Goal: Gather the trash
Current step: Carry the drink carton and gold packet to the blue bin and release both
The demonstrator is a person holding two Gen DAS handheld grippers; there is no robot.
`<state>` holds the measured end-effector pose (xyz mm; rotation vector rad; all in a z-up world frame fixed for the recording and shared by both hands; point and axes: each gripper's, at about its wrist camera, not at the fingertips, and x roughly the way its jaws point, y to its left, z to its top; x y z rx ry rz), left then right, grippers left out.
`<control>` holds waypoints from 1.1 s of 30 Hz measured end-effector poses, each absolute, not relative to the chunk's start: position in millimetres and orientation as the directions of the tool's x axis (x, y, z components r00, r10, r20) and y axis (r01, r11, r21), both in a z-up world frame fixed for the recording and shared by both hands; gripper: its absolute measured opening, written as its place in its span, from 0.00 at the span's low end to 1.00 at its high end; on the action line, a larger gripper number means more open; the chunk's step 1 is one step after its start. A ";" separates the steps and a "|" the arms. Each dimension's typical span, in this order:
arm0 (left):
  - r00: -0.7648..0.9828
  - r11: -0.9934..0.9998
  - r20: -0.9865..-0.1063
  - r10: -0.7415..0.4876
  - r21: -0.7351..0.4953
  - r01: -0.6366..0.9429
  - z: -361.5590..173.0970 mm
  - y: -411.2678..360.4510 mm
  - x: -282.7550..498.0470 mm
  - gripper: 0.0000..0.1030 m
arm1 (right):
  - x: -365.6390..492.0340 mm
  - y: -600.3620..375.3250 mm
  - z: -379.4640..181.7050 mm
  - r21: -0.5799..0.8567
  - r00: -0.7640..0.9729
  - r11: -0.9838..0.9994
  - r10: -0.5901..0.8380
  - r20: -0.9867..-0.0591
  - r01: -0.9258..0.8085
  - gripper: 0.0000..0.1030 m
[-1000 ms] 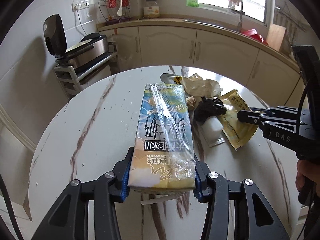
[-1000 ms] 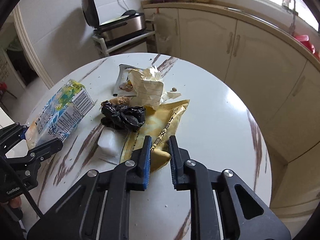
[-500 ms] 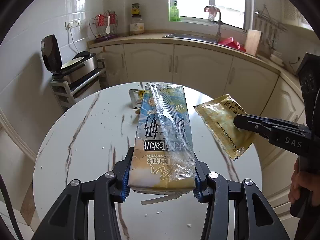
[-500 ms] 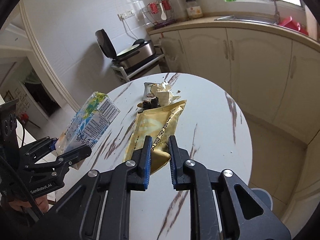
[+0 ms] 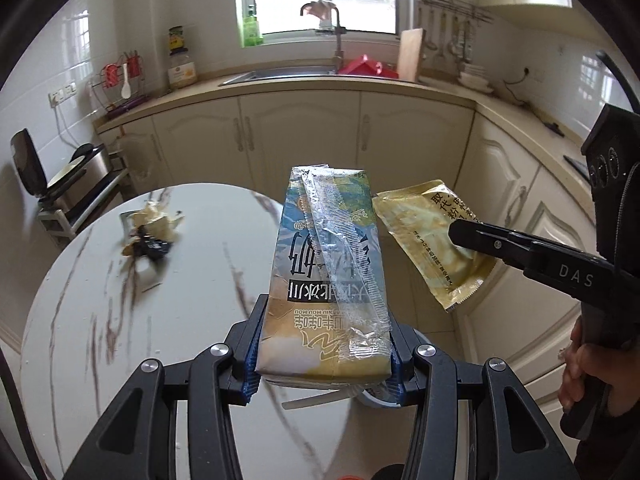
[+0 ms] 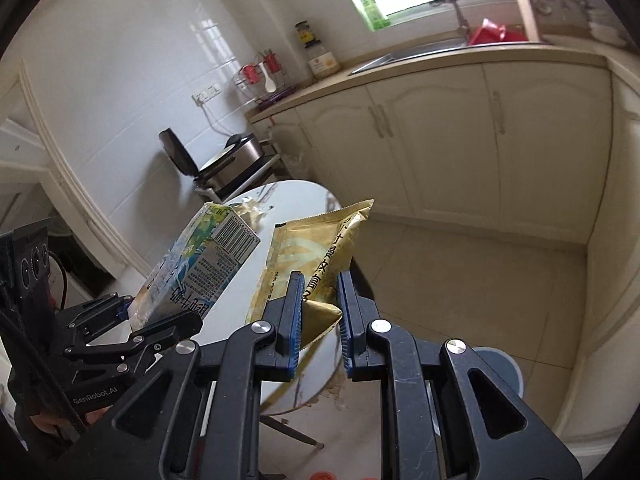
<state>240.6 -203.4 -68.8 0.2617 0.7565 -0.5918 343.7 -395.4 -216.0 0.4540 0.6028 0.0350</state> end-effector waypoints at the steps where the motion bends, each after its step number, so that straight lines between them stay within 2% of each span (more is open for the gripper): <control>1: 0.562 0.796 -0.716 -0.415 0.013 0.605 -73.2 -215.2 241.0 0.43 | 337.0 -407.0 -221.2 0.417 0.827 0.900 0.136 -0.546 0.127 0.15; 8: 0.439 0.718 -0.781 -0.444 -0.017 0.696 -112.5 -298.3 252.9 0.43 | 302.6 -480.2 -268.7 0.421 0.803 0.856 0.010 -0.595 0.301 0.15; 16: 0.303 0.659 -0.861 -0.409 -0.049 0.750 -184.9 -365.1 290.5 0.44 | 287.5 -547.0 -347.5 0.471 0.743 0.768 -0.010 -0.669 0.435 0.15; 19: 0.289 0.665 -0.878 -0.382 -0.044 0.746 -205.3 -376.5 315.9 0.45 | 288.1 -562.1 -372.3 0.475 0.721 0.747 -0.008 -0.693 0.465 0.15; 25: 0.301 0.686 -0.885 -0.356 -0.028 0.727 -228.9 -380.1 345.3 0.64 | 298.8 -574.3 -414.1 0.480 0.683 0.729 0.023 -0.730 0.488 0.16; 31: 0.366 0.724 -0.869 -0.332 0.014 0.690 -225.2 -373.3 361.7 0.64 | 317.3 -567.9 -448.5 0.491 0.650 0.721 0.074 -0.756 0.489 0.16; 33: 0.385 0.730 -0.861 -0.334 0.022 0.683 -221.6 -373.6 363.7 0.65 | 319.6 -564.2 -457.5 0.501 0.645 0.712 0.089 -0.759 0.492 0.19</control>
